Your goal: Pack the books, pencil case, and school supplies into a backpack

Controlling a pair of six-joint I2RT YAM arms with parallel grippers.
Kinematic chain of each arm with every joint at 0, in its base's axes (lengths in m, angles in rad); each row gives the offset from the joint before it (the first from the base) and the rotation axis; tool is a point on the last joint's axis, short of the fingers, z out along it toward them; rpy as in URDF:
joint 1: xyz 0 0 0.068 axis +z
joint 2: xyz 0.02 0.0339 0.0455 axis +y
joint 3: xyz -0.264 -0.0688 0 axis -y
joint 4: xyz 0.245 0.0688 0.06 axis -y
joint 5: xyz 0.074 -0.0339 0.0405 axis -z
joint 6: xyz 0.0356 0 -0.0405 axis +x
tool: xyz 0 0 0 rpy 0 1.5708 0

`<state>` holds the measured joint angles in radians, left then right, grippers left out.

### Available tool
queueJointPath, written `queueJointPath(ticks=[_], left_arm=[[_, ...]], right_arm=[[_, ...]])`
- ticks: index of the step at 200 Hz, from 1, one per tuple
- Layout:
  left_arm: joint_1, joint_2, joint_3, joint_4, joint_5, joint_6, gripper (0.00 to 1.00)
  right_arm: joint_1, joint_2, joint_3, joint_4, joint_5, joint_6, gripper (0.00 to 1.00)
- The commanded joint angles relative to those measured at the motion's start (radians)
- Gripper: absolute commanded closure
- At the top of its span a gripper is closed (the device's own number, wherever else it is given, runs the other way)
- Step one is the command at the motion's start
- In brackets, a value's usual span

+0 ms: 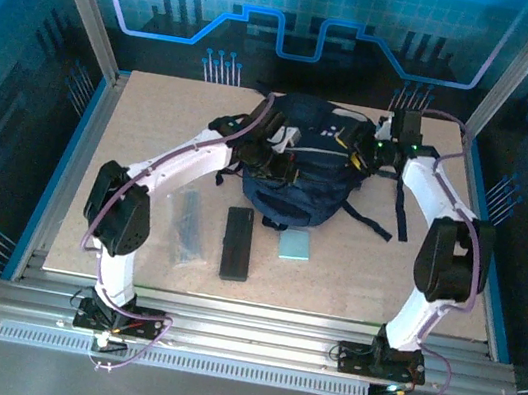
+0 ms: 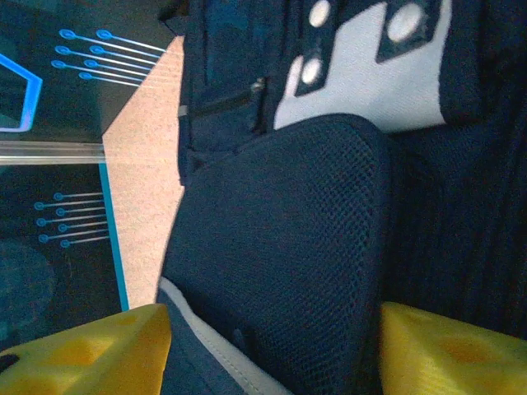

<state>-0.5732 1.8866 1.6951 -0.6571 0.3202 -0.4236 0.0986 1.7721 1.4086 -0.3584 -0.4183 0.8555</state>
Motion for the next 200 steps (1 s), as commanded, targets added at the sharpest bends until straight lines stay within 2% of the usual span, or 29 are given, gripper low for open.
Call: queueJointPath(ticks=[1,24,50,68,96,110,143,162,170,175,179,190,200], left_arm=[[-0.043,0.043,0.113,0.123,0.098,-0.059,1.0],[-0.069,0.076,0.137,0.137,0.088,-0.067,1.0],[-0.071,0.088,0.123,0.146,0.069,-0.067,1.0],[-0.072,0.091,0.117,0.149,0.062,-0.065,1.0],[-0.074,0.101,0.114,0.166,0.079,-0.08,1.0],[-0.077,0.102,0.116,0.163,0.087,-0.081,1.0],[-0.096,0.079,0.091,0.155,0.084,-0.071,1.0],[-0.101,0.067,0.065,0.17,0.084,-0.084,1.0],[-0.104,0.063,0.059,0.175,0.086,-0.088,1.0],[-0.105,0.059,0.052,0.179,0.086,-0.09,1.0],[-0.107,0.056,0.045,0.182,0.088,-0.09,1.0],[-0.107,0.048,0.03,0.184,0.089,-0.086,1.0],[-0.107,0.037,0.016,0.165,0.079,-0.069,1.0]], right_arm=[[0.028,-0.092,-0.112,0.089,-0.09,0.08,0.34],[0.055,-0.174,-0.188,0.074,-0.043,0.08,0.34],[0.056,-0.275,-0.165,-0.162,0.218,-0.07,0.32],[0.031,-0.356,-0.178,-0.25,0.278,-0.122,0.3],[0.017,-0.429,-0.247,-0.243,0.191,-0.075,0.2],[0.019,-0.43,-0.318,-0.145,0.098,0.005,0.19],[0.06,-0.321,-0.38,0.11,0.011,0.19,0.18],[0.102,-0.255,-0.352,0.137,0.036,0.236,0.2],[0.112,-0.233,-0.349,0.138,0.07,0.244,0.25],[0.113,-0.219,-0.355,0.157,0.084,0.254,0.36],[0.109,-0.207,-0.362,0.178,0.089,0.265,0.51],[0.096,-0.178,-0.385,0.249,0.074,0.296,1.0],[0.086,-0.163,-0.394,0.288,0.06,0.306,1.0]])
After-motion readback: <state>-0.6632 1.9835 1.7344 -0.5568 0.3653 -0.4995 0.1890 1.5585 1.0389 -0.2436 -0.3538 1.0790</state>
